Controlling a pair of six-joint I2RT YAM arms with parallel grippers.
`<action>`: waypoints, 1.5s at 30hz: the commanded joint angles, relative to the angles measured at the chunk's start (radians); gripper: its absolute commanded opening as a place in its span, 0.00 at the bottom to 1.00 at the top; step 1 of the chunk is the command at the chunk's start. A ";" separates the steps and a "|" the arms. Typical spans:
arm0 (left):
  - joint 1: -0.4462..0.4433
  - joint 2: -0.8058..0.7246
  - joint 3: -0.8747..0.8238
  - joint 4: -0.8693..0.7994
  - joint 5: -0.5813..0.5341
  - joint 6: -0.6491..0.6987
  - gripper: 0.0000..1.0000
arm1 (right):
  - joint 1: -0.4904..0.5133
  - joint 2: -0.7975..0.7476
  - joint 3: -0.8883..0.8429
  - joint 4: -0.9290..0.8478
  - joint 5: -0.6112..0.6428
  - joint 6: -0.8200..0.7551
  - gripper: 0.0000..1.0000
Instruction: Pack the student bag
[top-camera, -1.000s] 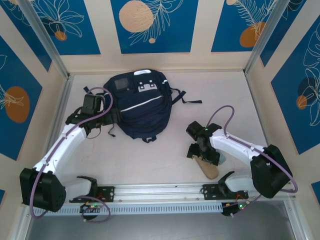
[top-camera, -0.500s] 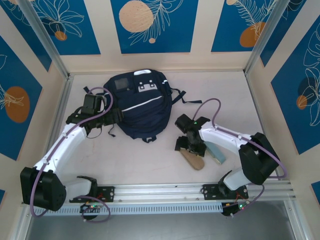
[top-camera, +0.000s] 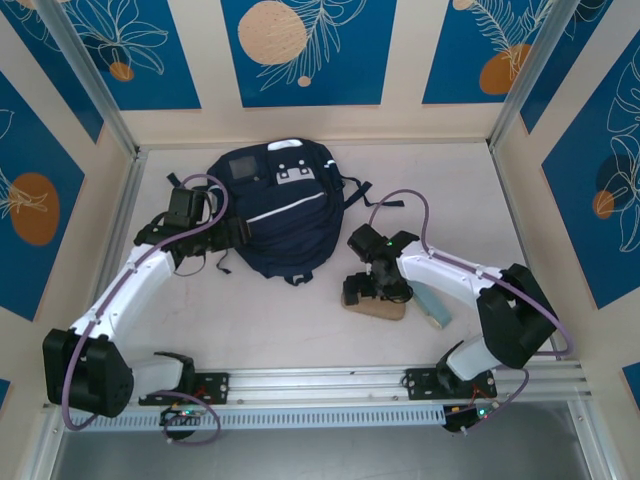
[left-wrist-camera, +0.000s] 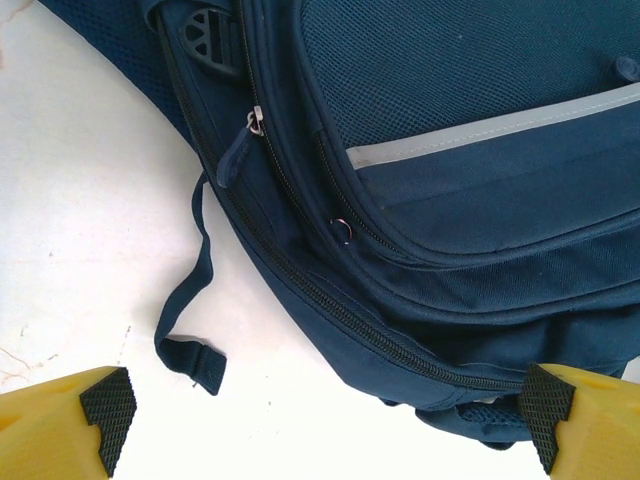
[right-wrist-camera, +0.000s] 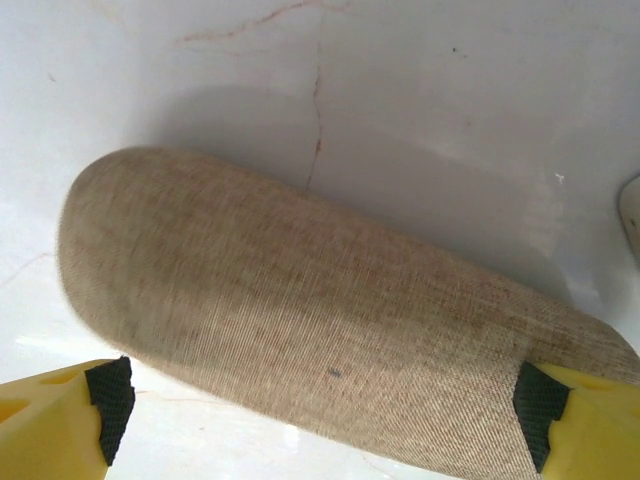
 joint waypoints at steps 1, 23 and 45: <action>0.009 0.006 0.035 -0.017 0.023 -0.010 1.00 | 0.000 0.045 -0.008 0.006 0.011 -0.063 0.99; 0.009 0.008 0.036 -0.025 0.030 -0.006 1.00 | 0.100 -0.001 0.079 -0.110 0.066 -0.035 0.99; 0.007 0.014 0.042 -0.016 0.067 0.016 1.00 | 0.116 0.132 0.043 -0.004 -0.026 -0.137 0.97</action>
